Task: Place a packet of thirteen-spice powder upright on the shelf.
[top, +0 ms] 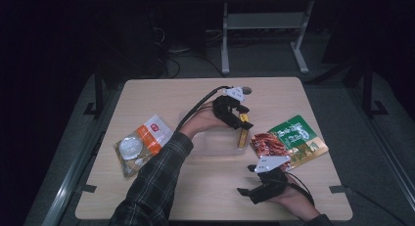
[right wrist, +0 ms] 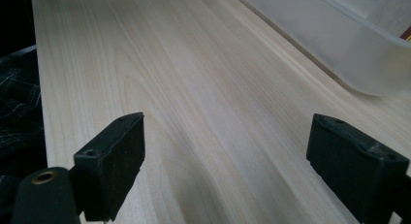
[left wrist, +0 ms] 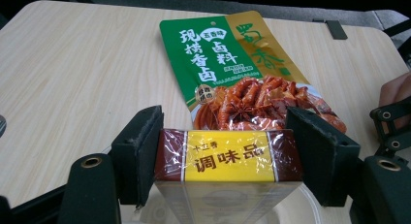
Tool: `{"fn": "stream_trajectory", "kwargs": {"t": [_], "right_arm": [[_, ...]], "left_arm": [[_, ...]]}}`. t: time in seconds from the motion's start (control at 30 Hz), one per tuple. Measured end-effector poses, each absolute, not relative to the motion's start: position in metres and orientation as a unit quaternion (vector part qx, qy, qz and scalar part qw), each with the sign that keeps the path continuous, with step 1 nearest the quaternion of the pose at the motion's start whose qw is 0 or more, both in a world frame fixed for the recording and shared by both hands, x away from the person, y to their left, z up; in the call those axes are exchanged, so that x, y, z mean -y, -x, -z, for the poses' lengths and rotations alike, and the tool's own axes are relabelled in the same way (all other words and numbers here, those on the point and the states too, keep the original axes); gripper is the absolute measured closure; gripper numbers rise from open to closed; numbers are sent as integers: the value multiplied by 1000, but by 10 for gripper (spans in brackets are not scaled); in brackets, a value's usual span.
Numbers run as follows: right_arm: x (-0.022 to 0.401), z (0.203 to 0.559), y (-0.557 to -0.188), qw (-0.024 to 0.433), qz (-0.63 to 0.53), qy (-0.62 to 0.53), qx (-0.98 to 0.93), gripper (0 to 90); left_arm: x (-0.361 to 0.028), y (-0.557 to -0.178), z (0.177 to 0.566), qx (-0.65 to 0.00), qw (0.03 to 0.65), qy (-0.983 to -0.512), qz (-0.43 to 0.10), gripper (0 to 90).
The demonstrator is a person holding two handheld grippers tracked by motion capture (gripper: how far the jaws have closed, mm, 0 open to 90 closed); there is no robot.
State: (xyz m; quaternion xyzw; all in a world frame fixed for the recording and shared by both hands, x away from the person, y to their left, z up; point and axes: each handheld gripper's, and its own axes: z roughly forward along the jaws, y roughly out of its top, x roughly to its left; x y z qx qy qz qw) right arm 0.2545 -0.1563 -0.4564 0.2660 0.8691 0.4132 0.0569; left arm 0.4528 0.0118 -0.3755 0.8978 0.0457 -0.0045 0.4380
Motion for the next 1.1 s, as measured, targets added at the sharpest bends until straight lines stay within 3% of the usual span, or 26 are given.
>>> {"fn": "stream_trajectory", "kwargs": {"t": [0.23, 0.6, 1.1], "right_arm": [[157, 457, -254, 57, -415, -262, -869, 132], [156, 457, -254, 58, -410, -261, -872, 132], [155, 458, -254, 62, -407, -257, -874, 132]], "left_arm": [[-23, -442, 360, -58, 454, -889, 0, 236], [-63, -417, 338, -105, 452, -886, -26, 229], [-112, -377, 349, -155, 411, -897, -48, 229]]}}
